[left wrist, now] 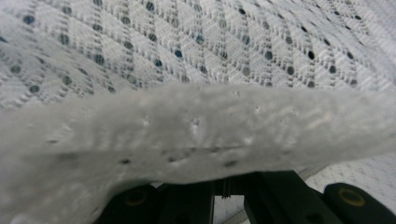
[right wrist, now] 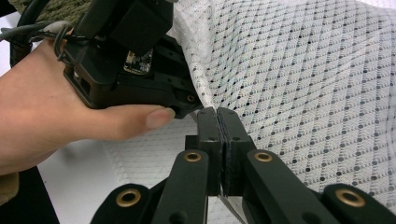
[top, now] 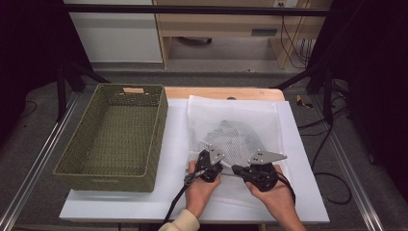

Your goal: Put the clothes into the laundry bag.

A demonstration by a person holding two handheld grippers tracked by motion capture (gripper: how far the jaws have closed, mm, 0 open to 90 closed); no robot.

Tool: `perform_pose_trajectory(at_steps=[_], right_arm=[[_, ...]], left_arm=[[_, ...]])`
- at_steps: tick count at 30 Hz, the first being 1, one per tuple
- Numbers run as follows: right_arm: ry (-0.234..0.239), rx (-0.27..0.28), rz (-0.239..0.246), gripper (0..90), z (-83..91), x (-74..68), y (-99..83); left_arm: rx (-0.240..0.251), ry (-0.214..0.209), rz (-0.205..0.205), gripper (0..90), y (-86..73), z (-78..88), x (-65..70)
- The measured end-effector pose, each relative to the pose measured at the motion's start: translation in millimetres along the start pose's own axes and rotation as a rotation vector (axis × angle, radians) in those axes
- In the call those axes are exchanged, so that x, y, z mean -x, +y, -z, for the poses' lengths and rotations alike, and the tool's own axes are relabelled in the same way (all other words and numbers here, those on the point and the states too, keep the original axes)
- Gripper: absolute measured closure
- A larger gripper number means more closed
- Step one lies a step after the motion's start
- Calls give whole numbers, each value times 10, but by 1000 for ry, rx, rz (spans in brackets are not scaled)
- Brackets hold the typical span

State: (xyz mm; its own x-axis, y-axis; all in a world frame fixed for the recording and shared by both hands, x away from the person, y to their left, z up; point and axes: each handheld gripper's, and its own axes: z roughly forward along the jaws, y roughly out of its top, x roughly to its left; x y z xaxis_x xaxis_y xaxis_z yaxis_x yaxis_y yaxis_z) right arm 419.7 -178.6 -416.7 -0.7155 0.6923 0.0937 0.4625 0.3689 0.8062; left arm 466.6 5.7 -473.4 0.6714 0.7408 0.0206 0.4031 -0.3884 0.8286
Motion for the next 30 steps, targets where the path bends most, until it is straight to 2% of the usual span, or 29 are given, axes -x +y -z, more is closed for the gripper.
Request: perform_pose_trajectory(at_steps=[30], right_arm=[[-5,2,-13,893,-7,42,-15]], left_arm=[[8,27,19,900,68,-144,-62]])
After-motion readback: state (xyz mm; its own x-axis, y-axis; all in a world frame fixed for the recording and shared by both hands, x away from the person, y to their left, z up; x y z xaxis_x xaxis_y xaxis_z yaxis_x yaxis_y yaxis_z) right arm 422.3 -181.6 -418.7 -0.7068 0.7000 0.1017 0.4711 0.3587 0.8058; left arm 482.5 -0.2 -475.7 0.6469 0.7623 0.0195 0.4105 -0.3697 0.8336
